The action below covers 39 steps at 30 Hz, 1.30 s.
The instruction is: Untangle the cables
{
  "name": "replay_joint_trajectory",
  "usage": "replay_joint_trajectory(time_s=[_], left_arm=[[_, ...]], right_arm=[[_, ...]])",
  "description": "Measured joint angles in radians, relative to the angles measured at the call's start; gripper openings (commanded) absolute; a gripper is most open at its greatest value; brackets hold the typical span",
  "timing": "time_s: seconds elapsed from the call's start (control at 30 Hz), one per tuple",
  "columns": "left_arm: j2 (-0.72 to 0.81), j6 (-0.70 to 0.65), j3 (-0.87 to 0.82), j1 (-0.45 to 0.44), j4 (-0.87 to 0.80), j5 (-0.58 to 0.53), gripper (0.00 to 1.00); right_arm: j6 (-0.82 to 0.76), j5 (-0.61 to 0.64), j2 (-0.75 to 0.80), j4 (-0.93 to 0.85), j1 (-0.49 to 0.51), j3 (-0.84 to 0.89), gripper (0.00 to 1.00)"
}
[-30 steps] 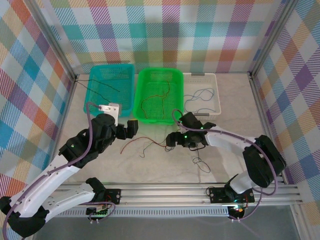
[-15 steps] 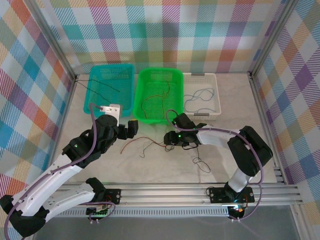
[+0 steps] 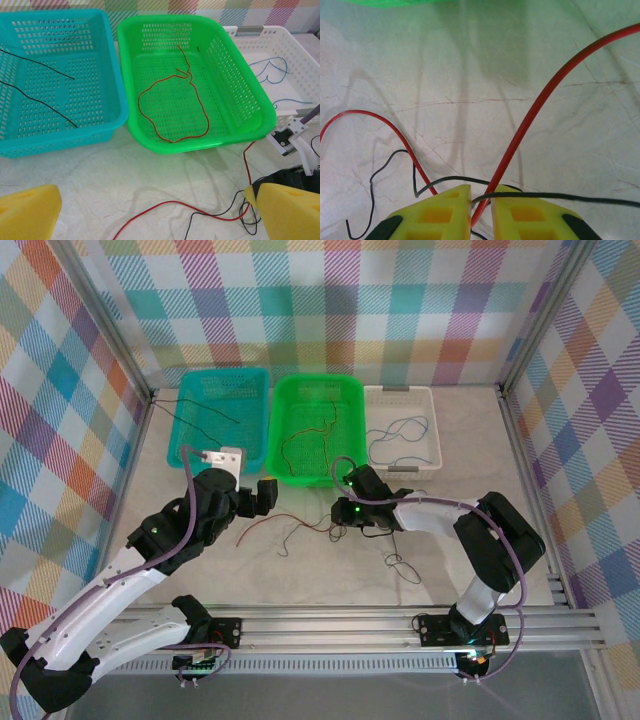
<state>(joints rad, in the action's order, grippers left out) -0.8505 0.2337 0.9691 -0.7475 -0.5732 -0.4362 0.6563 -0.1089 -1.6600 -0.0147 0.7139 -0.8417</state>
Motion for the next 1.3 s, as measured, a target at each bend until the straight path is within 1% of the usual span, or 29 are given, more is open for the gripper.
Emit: replay_joint_trajectory(time_s=[0.07,0.27,0.43,0.5,0.67,0.77,0.87,1.03,1.17,1.3], left_arm=[[0.000,0.000,0.000,0.000,0.000,0.000,1.00],[0.000,-0.004,0.000,0.000,0.000,0.000,1.00],[0.000,-0.007,-0.005,0.000,0.002,0.001,1.00],[0.000,-0.009,-0.010,0.000,0.003,0.001,1.00],[-0.001,-0.014,-0.012,0.000,0.003,0.014,1.00],[-0.005,-0.015,-0.012,0.000,0.004,0.039,1.00],[-0.023,-0.014,-0.010,0.000,0.003,0.098,1.00],[-0.098,0.022,0.028,0.000,-0.006,0.234,1.00],[-0.138,0.075,0.064,0.000,-0.029,0.338,1.00],[-0.149,0.144,0.053,0.000,-0.016,0.432,1.00]], right_arm=[[-0.006,0.000,0.000,0.023,0.000,0.013,0.15],[-0.009,-0.001,0.000,0.079,0.004,0.055,0.13],[-0.011,-0.001,0.000,0.136,0.016,0.088,0.02],[-0.013,-0.002,0.007,0.156,0.025,0.101,0.00],[-0.021,-0.001,0.091,0.195,0.045,0.148,0.00],[-0.036,-0.002,0.183,0.209,0.058,0.178,0.00],[-0.048,-0.009,0.283,0.217,0.067,0.207,0.00],[-0.079,-0.043,0.438,0.206,0.068,0.233,0.00],[-0.103,-0.097,0.556,0.186,0.068,0.234,0.00],[-0.134,-0.152,0.652,0.163,0.068,0.234,0.00]])
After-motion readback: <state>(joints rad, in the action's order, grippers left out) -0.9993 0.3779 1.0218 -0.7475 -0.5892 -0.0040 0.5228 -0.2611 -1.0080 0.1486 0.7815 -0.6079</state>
